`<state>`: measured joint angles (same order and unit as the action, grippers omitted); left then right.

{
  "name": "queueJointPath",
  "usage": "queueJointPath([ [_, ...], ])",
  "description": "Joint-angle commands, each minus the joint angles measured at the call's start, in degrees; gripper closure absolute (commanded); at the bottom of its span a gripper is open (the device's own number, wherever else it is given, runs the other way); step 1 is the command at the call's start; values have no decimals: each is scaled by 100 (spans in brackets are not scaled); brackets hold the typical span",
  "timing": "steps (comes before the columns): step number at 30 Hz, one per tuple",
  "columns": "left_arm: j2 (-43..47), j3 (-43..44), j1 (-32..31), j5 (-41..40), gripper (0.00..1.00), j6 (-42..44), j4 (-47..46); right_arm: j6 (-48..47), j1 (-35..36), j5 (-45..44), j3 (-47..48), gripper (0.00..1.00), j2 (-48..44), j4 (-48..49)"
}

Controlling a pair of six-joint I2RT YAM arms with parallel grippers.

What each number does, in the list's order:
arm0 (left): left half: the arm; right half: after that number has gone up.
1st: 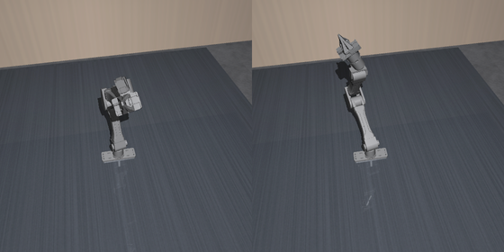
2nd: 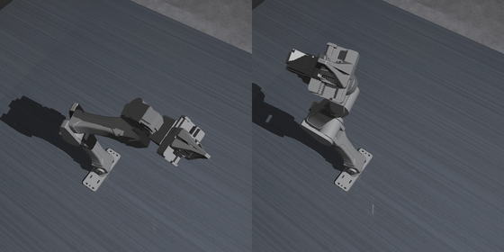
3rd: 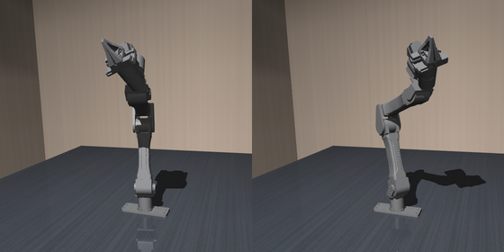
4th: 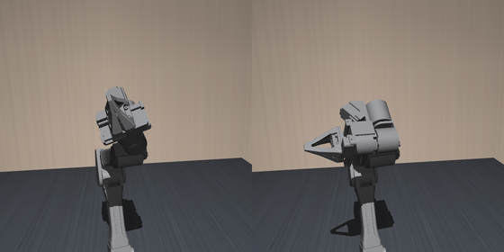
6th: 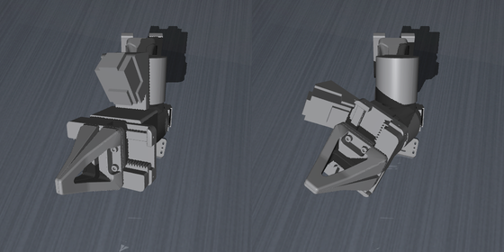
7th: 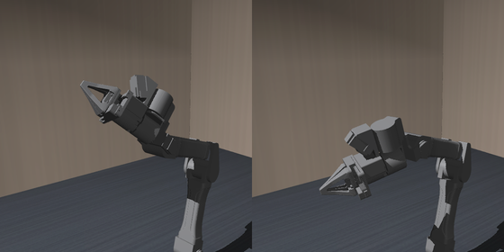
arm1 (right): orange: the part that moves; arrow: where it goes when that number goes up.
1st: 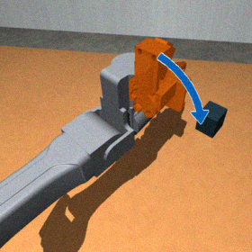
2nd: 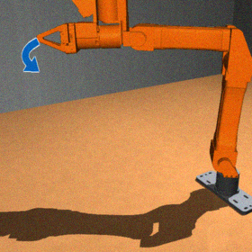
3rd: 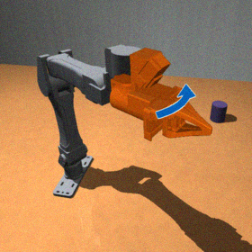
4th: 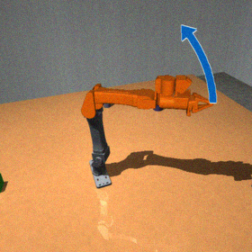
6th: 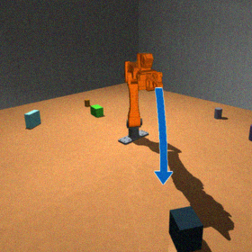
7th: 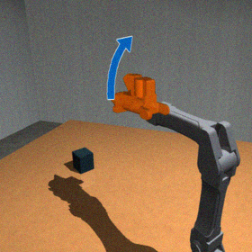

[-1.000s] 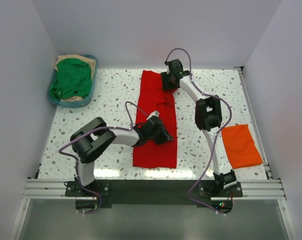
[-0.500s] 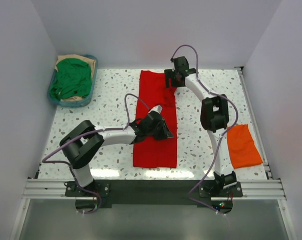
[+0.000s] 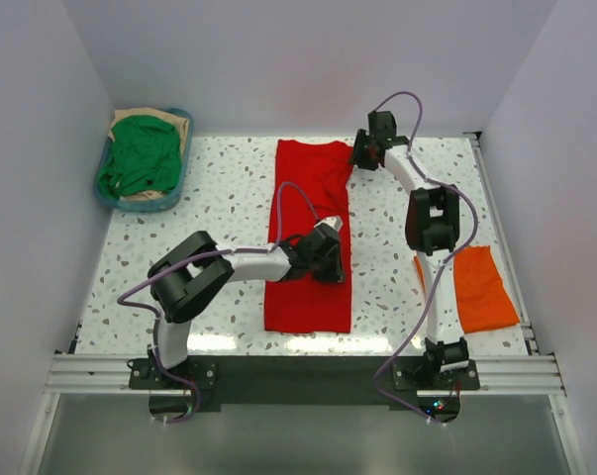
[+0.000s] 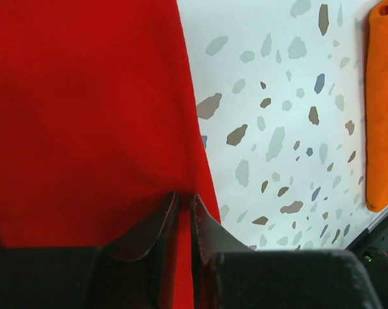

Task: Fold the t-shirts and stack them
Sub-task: Fold the tshirt

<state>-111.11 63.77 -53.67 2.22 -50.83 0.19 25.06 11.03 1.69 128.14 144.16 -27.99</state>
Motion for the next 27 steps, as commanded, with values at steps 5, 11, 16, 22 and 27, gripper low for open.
queueJointPath([
  [5, -104, -75, -152, -90, 84, 275, 482, 394, 14, 445, 826, 58, 639, 285],
  [11, 124, -391, -179, 77, 84, 214, 465, 351, 13, 525, 1214, 54, 974, 452],
  [16, 309, -707, -188, 200, 84, 161, 386, 254, 13, 569, 1257, 55, 1079, 724],
  [22, 336, -857, -188, 393, 84, 82, 148, -1, 13, 639, 1319, 50, 1044, 918],
  [27, 335, -603, -179, 508, 82, 91, 113, -133, 5, 648, 1153, 42, 729, 926],
])
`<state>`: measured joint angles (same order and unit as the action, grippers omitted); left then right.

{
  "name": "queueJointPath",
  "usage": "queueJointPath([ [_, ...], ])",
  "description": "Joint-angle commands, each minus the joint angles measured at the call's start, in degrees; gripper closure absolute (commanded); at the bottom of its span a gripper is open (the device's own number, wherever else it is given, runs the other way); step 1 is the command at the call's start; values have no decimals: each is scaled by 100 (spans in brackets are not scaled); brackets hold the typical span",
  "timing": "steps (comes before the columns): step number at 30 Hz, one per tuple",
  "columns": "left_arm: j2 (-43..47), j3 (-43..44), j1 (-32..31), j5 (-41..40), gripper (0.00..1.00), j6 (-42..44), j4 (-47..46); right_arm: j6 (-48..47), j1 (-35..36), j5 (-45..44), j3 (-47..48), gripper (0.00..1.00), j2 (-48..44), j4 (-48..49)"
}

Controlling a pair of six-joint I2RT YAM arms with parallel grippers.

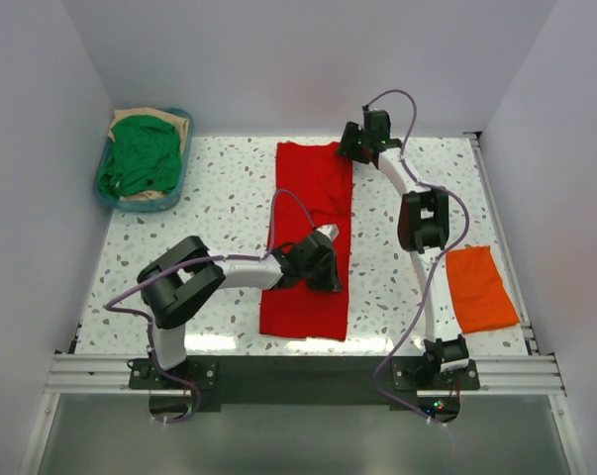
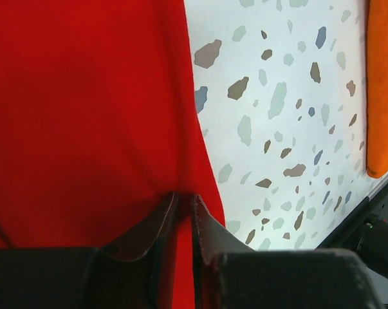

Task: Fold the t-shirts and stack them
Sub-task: Fold the tshirt

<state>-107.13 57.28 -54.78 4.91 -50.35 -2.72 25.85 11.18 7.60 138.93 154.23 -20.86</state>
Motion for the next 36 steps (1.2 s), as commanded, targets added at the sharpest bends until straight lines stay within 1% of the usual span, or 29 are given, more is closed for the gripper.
queueJointPath([
  [1, -36, 99, -41, 221, 81, 60, 404, -212, -11, 67, -6, 40, -489, 232],
  [2, 8, 152, -6, 221, 79, 78, 395, -203, -11, 93, -102, 36, -586, 223],
  [4, 183, 319, 125, 221, 76, 147, 386, -229, -2, 119, -147, 32, -893, 83],
  [6, 463, 415, 300, 265, 71, 209, 360, -238, -28, 137, -243, 26, -1122, -31],
  [7, 570, 442, 371, 265, 69, 288, 360, -229, -63, 128, -314, 24, -1419, -119],
  [8, 692, 451, 433, 265, 66, 323, 360, -151, -89, 119, -514, 21, -1588, -155],
  [10, 1079, 416, 618, 239, 64, 402, 360, -28, -194, 260, -831, 18, -1965, -172],
  [11, 1220, 372, 679, 169, 62, 412, 464, 51, -213, 295, -1181, 15, -2350, -207],
  [12, 1526, 224, 767, 125, 61, 420, 509, 157, -248, 356, -1367, 14, -2528, -225],
  [13, 1859, 22, 811, 11, 60, 420, 649, 227, -265, 409, -1778, 14, -2921, -364],
  [14, 1863, 20, 846, -77, 60, 412, 746, 228, -265, 427, -2043, 14, -3143, -435],
  [16, 2397, -374, 899, -384, 60, 255, 1166, 412, -257, 566, -2815, 16, -3687, -349],
  [17, 2608, -549, 908, -620, 60, 175, 1264, 587, -239, 629, -3820, 17, -4273, -200],
  [18, 3027, -899, 934, -710, 60, 26, 1361, 658, -187, 707, -4352, 19, -4627, -25],
  [19, 3249, -1068, 943, -797, 60, -79, 1632, 711, -143, 717, -4844, 24, -4935, 151],
  [20, 3469, -1226, 943, -981, 60, -150, 1774, 746, -90, 717, -5754, 25, -5216, 205],
  [21, 3889, -1532, 943, -1044, 60, -299, 1897, 677, 23, 682, -6172, 25, -5828, 223],
  [22, 4110, -1692, 943, -1070, 60, -370, 2116, 676, 77, 517, -6934, 25, -6078, 171],
  [23, 4495, -1981, 943, -1071, 60, -405, 2214, 737, 103, 550, -7341, 25, -6402, 196],
  [24, 4673, -2114, 952, -1062, 60, -467, 2275, 790, 173, 628, -7737, 25, -6928, 318],
  [25, 4840, -2255, 952, -1036, 60, -493, 2398, 825, 244, 681, -8385, 25, -7211, 311],
  [26, 5112, -2508, 952, -914, 60, -520, 2416, 852, 357, 630, -8635, 26, -7449, 241],
  [27, 5210, -2624, 943, -834, 60, -529, 2425, 861, 646, 516, -8864, 27, -7930, 40],
  [28, 5298, -2738, 943, -773, 60, -520, 2417, 896, 823, 428, -9284, 28, -8153, -40],
  [30, 5448, -3036, 943, -562, 60, -555, 2425, 1053, 1148, 374, -9647, 29, -8574, -198],
  [31, 5475, -3116, 943, -518, 60, -546, 2391, 1115, 1184, 409, -9805, 30, -8959, -399],
  [33, 5536, -3318, 917, -306, 60, -581, 2373, 1308, 1220, 654, -10315, 33, -9383, -532],
  [34, 5571, -3380, 908, -254, 60, -599, 2347, 1370, 1237, 725, -10577, 36, -9751, -707],
  [36, 5642, -3512, 865, -210, 60, -669, 2346, 1572, 1368, 883, -10799, 37, -10008, -831],
])
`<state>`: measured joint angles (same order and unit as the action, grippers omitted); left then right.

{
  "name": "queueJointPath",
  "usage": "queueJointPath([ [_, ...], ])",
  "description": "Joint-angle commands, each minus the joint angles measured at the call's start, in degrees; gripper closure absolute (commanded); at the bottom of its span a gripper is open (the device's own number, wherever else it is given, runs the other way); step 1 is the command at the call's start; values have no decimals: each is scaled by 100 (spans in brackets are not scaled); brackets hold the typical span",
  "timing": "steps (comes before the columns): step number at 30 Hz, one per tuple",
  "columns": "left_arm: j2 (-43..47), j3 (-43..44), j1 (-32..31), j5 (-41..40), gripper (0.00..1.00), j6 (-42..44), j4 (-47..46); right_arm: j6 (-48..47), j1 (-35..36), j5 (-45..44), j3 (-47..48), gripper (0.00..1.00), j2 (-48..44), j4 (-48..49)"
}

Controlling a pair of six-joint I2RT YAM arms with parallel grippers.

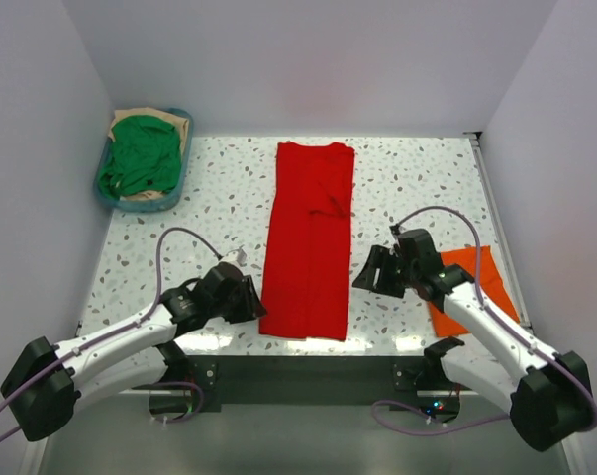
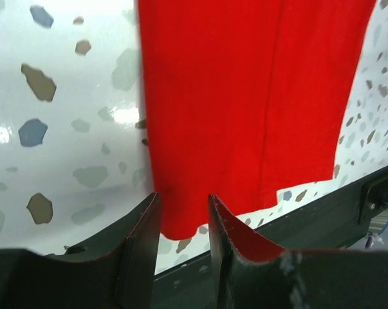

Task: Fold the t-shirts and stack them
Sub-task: Fold the tshirt

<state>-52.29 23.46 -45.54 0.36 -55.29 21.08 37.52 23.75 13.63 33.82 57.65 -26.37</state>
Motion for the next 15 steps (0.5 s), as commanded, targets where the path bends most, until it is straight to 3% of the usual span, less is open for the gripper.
queueJointPath([
  [1, 184, -166, -69, 245, 60, -201, 10, 458, 147, 446, -437, 38, -446, -420],
  [8, 97, -307, -174, 210, 60, -325, 169, 844, 473, 1018, -1061, 41, -694, -580],
  [15, -202, -325, -385, 87, 60, -474, 141, 1328, 956, 1151, -1396, 41, -247, 201],
])
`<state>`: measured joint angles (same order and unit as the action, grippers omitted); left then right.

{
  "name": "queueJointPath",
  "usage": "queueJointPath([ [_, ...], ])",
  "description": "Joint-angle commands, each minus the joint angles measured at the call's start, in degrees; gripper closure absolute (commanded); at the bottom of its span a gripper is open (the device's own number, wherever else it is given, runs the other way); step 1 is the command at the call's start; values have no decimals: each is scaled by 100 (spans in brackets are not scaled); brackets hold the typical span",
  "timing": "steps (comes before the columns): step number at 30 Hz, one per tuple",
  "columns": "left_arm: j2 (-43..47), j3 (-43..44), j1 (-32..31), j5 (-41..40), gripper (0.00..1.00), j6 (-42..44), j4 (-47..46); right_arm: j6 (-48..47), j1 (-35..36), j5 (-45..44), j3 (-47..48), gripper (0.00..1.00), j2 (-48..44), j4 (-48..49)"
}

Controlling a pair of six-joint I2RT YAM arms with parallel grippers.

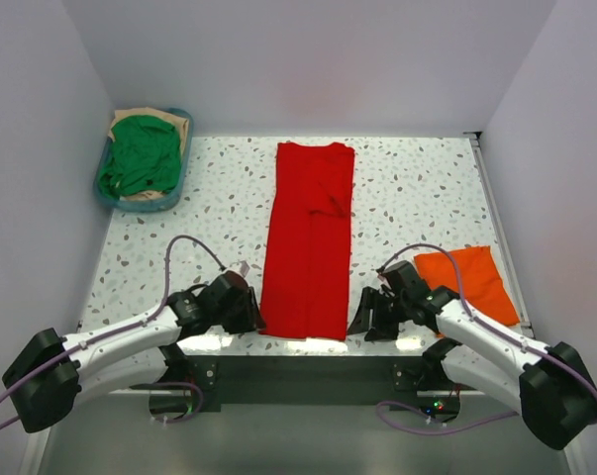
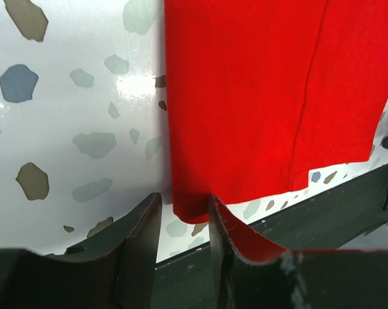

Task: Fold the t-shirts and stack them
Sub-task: Fold the tshirt

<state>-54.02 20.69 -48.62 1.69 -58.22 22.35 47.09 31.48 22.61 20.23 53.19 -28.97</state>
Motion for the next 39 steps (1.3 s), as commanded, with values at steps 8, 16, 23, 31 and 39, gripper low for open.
queueJointPath([
  [8, -73, -161, -139, -152, 60, -340, 7, 863, 341, 112, -326, 45, 420, 1164],
  [16, -188, -249, -192, -336, 62, -375, -117, 1092, 358, -72, -564, 54, 675, 1675],
  [23, -311, -311, -235, -336, 75, -322, -345, 1179, 446, -47, -748, 58, 1184, 2210],
  [31, -311, -399, -367, -204, 100, -269, -609, 1004, 473, 77, -749, 86, 1519, 2326],
  [39, 92, -355, -762, -46, 100, -497, -556, 538, 464, 147, -529, 100, 562, 921],
])
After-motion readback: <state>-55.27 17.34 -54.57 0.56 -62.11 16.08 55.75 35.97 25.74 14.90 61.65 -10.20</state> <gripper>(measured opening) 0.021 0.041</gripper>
